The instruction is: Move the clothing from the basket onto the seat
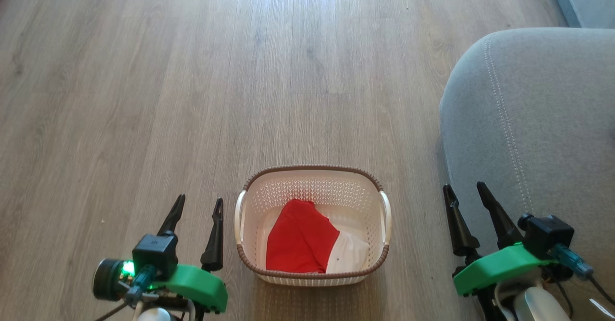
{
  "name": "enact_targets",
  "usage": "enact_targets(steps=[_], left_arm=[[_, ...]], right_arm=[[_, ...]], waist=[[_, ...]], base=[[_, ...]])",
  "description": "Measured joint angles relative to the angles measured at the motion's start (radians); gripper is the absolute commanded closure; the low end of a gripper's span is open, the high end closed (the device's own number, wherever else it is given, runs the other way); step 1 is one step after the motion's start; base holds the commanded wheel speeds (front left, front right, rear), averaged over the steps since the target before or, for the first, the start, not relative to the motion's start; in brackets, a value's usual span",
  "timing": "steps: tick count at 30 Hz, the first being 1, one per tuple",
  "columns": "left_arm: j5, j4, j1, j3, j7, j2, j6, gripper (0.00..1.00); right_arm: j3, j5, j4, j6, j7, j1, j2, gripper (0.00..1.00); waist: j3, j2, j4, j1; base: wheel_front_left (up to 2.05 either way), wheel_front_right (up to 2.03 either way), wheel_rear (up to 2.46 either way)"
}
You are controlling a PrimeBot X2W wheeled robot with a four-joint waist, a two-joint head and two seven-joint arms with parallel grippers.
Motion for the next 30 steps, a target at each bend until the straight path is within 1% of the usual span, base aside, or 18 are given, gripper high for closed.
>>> enact_targets(steps=[14,20,24,30], left_arm=[[0.0,0.002,0.0,-0.008,0.0,0.0,-0.001,0.0],[0.0,-0.001,-0.006,-0.009,0.0,0.0,-0.002,0.0],[0.013,0.004,-0.034,-0.013,0.0,0.0,-0.036,0.0],[0.05,0.026,-0.147,-0.013,0.0,-0.001,-0.08,0.0]], right_arm=[[-0.003,-0.006,0.001,0.0,0.0,0.0,0.0,0.0],[-0.008,-0.016,0.003,0.0,0.0,-0.003,0.0,0.0],[-0.019,-0.035,0.002,0.0,0.0,-0.01,0.0,0.0],[-0.039,-0.072,-0.01,0.0,0.0,-0.049,0.005,0.0]], waist=[[0.01,0.0,-0.003,0.0],[0.038,0.0,-0.017,0.0],[0.083,0.0,-0.027,0.0],[0.194,0.0,-0.044,0.0]], base=[[0.0,0.0,0.0],[0.0,0.0,0.0],[0.0,0.0,0.0],[0.0,0.0,0.0]])
